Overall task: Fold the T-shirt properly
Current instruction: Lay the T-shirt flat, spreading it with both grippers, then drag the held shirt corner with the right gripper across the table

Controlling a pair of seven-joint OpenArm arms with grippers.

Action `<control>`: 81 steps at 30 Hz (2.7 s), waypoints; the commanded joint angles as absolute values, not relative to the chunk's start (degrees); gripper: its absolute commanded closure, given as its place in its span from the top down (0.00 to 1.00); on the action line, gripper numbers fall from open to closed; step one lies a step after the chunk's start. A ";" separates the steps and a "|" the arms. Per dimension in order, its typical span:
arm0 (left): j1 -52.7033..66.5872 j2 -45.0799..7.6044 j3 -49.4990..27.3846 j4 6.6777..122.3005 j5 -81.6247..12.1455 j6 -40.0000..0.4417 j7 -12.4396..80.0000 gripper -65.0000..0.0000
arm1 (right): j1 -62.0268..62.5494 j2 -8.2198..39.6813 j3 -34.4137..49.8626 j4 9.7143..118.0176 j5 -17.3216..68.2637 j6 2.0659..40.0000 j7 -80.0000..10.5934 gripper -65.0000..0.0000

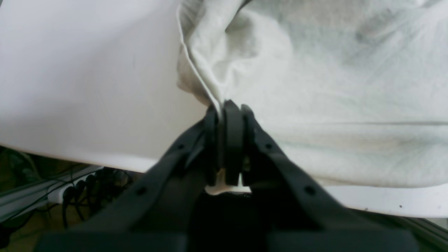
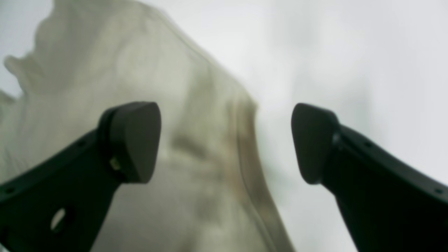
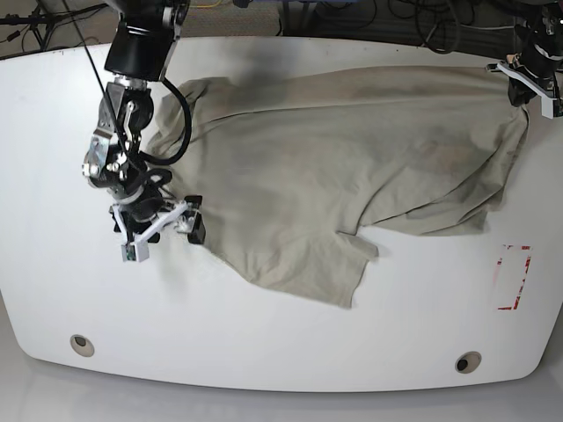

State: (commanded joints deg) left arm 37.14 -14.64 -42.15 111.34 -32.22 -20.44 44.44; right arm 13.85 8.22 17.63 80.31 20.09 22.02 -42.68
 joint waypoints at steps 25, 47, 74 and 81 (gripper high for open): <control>36.79 -14.64 -41.80 111.34 -32.22 -20.44 44.44 0.00 | 26.07 10.24 2.68 51.30 20.35 22.99 -27.30 0.87; 36.79 -14.64 -41.71 111.34 -32.13 -20.35 44.44 0.00 | 25.63 4.97 -2.68 51.30 20.09 23.08 -27.30 0.79; 36.70 -14.73 -41.71 111.25 -32.13 -20.35 44.44 0.00 | 25.71 7.78 -6.81 51.56 20.09 22.46 -25.89 0.00; 35.03 -14.73 -41.63 111.25 -32.13 -20.35 44.44 0.00 | 23.16 9.27 -6.81 59.38 20.53 22.37 -29.67 0.00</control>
